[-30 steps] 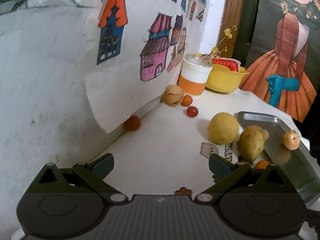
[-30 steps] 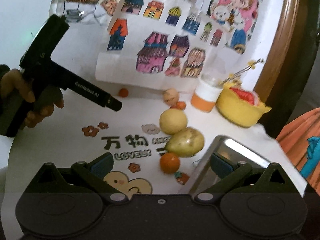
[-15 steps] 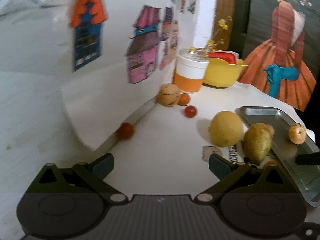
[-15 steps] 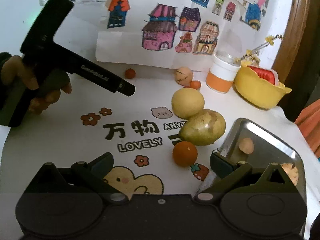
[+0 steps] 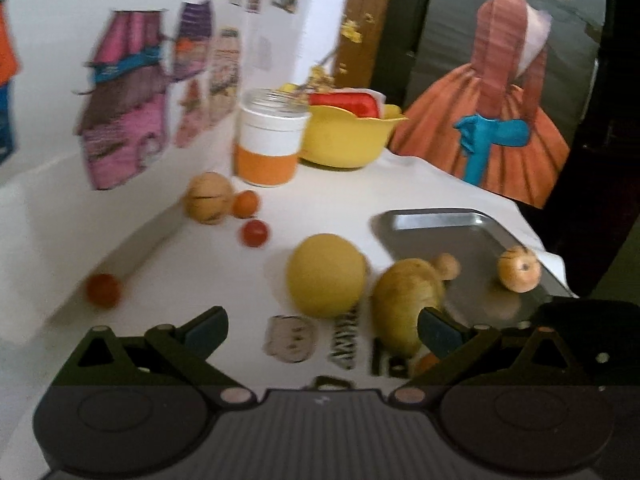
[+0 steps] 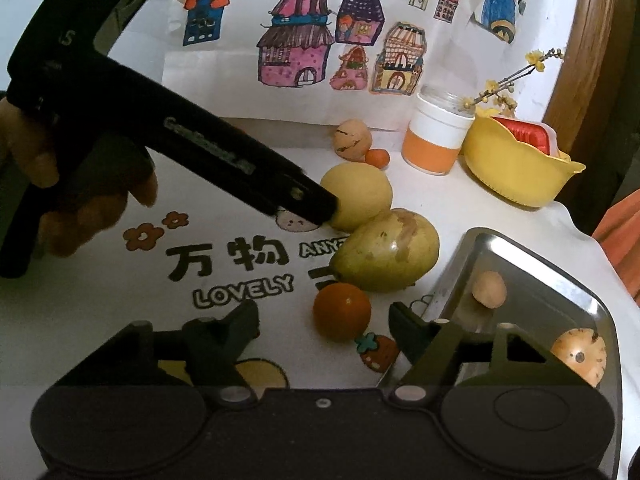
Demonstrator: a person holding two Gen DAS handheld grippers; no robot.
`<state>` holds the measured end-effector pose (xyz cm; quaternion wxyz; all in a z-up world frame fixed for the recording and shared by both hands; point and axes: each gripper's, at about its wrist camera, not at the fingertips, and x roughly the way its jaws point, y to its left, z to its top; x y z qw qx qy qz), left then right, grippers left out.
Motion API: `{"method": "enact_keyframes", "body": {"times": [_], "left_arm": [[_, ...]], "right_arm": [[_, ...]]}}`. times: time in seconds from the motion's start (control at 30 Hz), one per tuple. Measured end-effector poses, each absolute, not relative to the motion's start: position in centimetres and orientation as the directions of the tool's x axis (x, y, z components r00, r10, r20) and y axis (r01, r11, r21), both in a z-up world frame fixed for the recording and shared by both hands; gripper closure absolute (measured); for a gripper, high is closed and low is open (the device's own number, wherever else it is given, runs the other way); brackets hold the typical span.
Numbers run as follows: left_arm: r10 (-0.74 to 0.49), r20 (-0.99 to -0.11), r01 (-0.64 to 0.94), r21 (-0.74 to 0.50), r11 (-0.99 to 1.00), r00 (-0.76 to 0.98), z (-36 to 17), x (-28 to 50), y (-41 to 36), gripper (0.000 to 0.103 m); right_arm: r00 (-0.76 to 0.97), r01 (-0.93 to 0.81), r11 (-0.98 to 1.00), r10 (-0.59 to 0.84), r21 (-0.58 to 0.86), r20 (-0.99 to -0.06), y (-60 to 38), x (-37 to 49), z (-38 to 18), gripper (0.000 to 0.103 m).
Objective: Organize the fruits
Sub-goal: 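Grasp the tangerine with the right tool while the left tool grasps the green-yellow pear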
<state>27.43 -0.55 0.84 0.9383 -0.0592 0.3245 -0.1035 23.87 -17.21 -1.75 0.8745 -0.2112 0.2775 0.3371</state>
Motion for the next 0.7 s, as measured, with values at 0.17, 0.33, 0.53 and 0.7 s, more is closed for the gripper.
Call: {"method": "enact_keyframes", "body": {"times": [0.17, 0.33, 0.53, 0.7], "left_arm": [[-0.288, -0.606, 0.187, -0.226, 0.956, 0.741, 0.5, 28.6, -1.8, 0.001], [-0.316, -0.616, 0.194, -0.258, 0.946, 0.722, 0.2, 29.3, -2.5, 0.005], [-0.343, -0.634, 0.187, -0.301, 0.935, 0.694, -0.2, 30.1, -3.0, 0.011], [-0.359, -0.65, 0.17, -0.336, 0.927, 0.67, -0.5, 30.7, -3.3, 0.023]], "right_arm": [[0.618, -0.706, 0.685, 0.476, -0.177, -0.625, -17.1, 24.4, -1.8, 0.048], [0.618, -0.711, 0.68, 0.483, -0.179, -0.62, -17.2, 24.5, -1.8, 0.058], [0.625, -0.702, 0.69, 0.477, -0.177, -0.619, -17.3, 24.7, -1.9, 0.066], [0.628, -0.698, 0.695, 0.476, -0.174, -0.616, -17.5, 24.7, -1.9, 0.069]]}}
